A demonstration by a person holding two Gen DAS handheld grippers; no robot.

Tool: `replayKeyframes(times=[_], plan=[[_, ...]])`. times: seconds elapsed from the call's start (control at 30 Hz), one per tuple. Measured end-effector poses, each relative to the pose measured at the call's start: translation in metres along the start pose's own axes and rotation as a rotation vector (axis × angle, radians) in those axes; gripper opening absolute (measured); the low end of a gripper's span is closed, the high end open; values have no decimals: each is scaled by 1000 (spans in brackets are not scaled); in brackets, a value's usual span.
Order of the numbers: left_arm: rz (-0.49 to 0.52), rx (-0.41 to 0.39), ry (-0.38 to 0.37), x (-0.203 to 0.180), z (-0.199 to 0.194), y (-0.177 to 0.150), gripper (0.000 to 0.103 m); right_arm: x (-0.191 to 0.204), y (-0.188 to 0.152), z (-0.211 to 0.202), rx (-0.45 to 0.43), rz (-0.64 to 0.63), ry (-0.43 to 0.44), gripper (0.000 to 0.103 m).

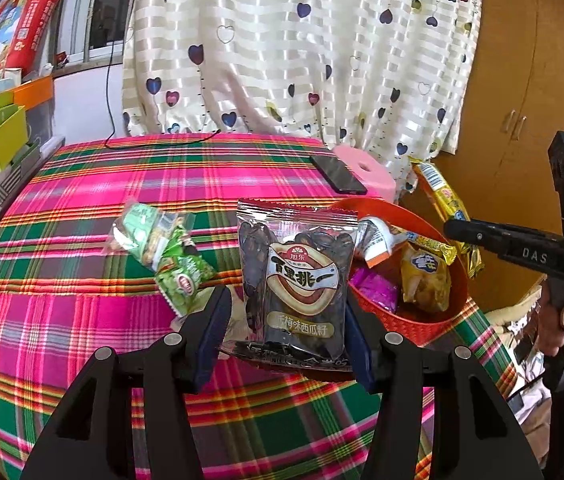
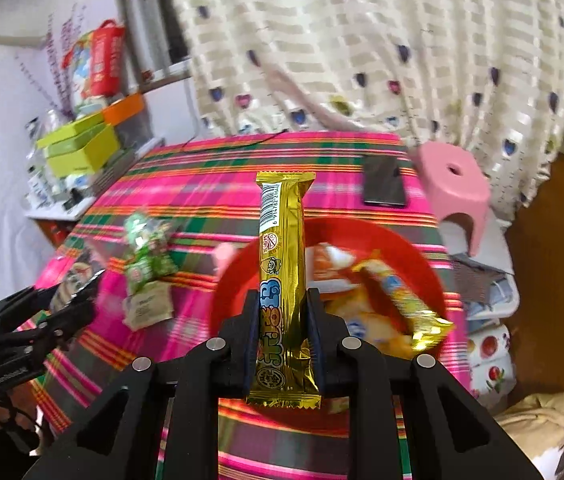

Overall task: Organize snacks
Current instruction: 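Lift dark packet with left tool while right tool carries gold bar over the basket, then release gold bar into basket with right tool while left tool lowers dark packet in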

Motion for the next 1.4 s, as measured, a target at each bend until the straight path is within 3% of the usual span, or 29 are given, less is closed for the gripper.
replayKeyframes(times=[0.4, 0.93, 1.13, 1.3, 1.4], plan=[[24, 21, -23, -16, 14, 4, 55, -47, -7, 6, 28, 31, -78, 20], [64, 69, -56, -43, 43, 10, 55, -66, -11, 67, 188, -200, -183, 22], [77, 80, -71, -52, 53, 14, 55, -75, -8, 52, 129, -131, -165, 27], [91, 91, -87, -61, 61, 15, 55, -76, -15, 46, 117, -121, -162, 12], [96, 100, -94, -65, 66, 16, 55, -79, -17, 54, 131, -110, -160, 11]])
Point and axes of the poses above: each gripper's, at about its wrist camera, not at the fingertips, and z roughly the way its jaws point, x to its left, y to its top, the point moved 8 cm from there along z, roughly the way its jaws point, and after that the axes turned 2 degrees about y, right-handed, at the moved point
